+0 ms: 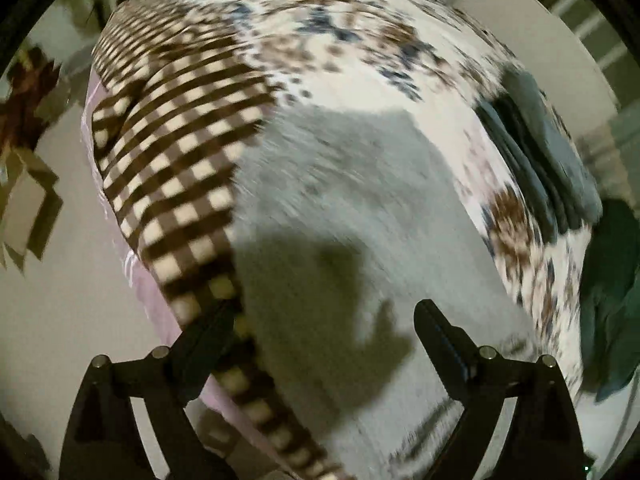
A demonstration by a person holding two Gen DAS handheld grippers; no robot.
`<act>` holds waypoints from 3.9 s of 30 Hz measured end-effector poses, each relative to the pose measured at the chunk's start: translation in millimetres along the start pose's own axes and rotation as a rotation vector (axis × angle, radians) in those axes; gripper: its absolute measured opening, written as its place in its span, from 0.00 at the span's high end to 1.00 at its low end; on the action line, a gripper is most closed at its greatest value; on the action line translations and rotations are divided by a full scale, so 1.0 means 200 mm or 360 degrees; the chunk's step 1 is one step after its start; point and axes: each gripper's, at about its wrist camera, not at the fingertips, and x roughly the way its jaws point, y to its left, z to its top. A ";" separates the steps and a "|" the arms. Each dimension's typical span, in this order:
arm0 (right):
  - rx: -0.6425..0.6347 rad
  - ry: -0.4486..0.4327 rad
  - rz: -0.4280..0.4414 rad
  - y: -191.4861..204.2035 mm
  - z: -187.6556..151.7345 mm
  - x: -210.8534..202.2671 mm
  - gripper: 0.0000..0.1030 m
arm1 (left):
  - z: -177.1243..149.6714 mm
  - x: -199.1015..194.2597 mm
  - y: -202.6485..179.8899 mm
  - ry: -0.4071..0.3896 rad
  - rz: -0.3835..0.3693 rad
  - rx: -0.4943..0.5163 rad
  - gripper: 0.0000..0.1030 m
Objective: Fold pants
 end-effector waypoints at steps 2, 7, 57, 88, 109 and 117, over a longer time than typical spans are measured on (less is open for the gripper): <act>0.0013 0.0018 0.0016 0.04 0.00 0.04 0.00 | 0.07 0.07 0.09 0.0020 -0.0013 -0.0078 0.10; 0.0013 0.0043 -0.0007 0.12 -0.01 0.12 0.00 | 0.23 0.26 0.23 0.0095 -0.0141 -0.0231 0.10; 0.0544 -0.0046 0.0001 -1.79 -0.40 -0.28 0.00 | -1.81 -0.37 -1.58 0.0019 -0.0179 0.1409 0.79; 0.0391 -0.0081 0.1021 -0.97 0.21 -0.15 0.72 | -0.79 -0.26 -1.11 -0.0043 0.0152 0.1028 0.03; 0.0794 0.0316 0.1272 -1.27 -0.07 0.26 0.58 | -0.88 -0.03 -1.18 0.0134 0.0171 0.1132 0.03; 0.0695 0.0183 0.1127 -1.25 -0.27 0.04 0.82 | -0.91 0.00 -1.17 0.0173 0.0183 0.1186 0.03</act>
